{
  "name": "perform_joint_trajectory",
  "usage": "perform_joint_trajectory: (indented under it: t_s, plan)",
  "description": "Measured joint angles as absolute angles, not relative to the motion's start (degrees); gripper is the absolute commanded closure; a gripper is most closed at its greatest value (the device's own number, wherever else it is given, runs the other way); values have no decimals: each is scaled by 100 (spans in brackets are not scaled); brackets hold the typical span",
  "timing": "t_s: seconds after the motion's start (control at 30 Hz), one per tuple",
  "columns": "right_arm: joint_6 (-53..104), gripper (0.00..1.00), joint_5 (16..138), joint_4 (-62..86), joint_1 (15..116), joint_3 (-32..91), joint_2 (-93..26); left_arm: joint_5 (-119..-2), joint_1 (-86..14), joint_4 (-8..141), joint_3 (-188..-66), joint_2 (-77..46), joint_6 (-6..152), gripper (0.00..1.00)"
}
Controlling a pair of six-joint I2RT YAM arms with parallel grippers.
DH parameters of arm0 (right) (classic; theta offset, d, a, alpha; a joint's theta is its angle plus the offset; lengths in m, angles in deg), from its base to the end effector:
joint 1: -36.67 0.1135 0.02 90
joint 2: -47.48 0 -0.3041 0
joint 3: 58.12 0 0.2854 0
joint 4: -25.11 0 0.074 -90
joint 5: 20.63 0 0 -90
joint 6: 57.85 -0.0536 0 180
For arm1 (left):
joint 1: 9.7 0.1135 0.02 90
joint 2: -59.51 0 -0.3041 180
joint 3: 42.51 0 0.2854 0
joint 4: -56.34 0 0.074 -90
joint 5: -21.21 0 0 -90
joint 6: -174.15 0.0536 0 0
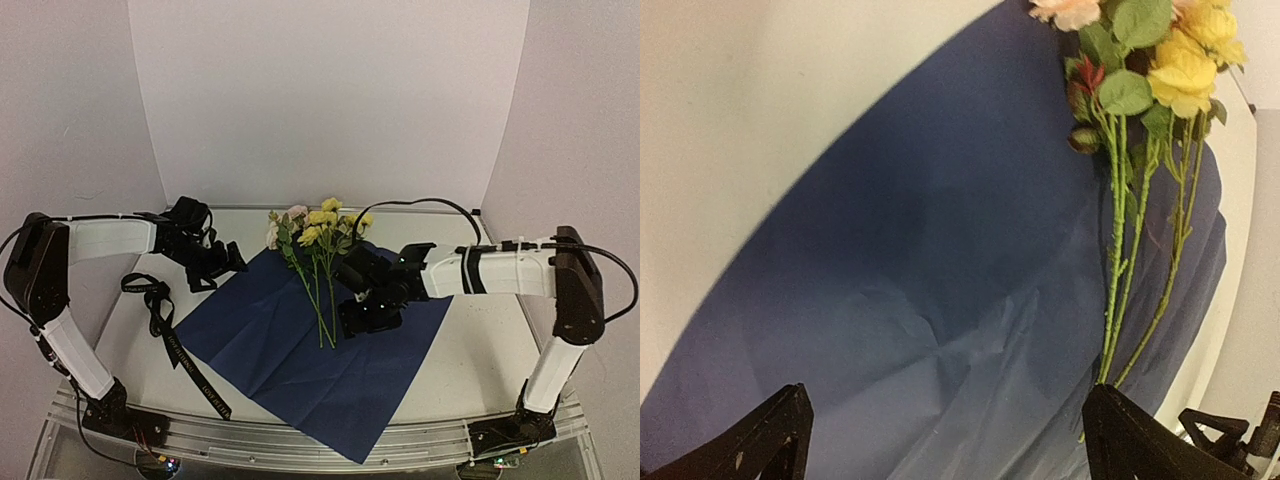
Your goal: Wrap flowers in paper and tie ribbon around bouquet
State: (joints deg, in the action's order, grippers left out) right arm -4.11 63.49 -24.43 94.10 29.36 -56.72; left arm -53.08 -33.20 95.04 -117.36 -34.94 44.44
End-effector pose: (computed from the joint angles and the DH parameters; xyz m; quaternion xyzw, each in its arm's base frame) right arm 0.2303 0.3503 0.2097 -0.1692 0.9626 0.1155 0.1771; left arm 0.3413 -0.1642 0.2141 -0.0974 0.9487 -0.2538 0.1615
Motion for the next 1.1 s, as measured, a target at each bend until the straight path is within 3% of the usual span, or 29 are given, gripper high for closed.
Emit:
perform_joint_trajectory:
  t_s: [0.23,0.43,0.63,1.1]
  plan:
    - [-814,31,6126,-2488,10565,1758,-4568,-5296,-4149,9163,-11360,-3418,4344,3]
    - [-1392,35,6187,-2355,11418,1234,-4315,-5320,-4817,9032,-11360,-3433,4333,4]
    - [-2149,33,6626,-1987,11480,211,-3864,-5257,-5333,8767,-11581,-3697,4343,4]
    - [-4152,31,7666,17,11473,-1511,-2945,-5247,-5347,8748,-11581,-3733,4377,4]
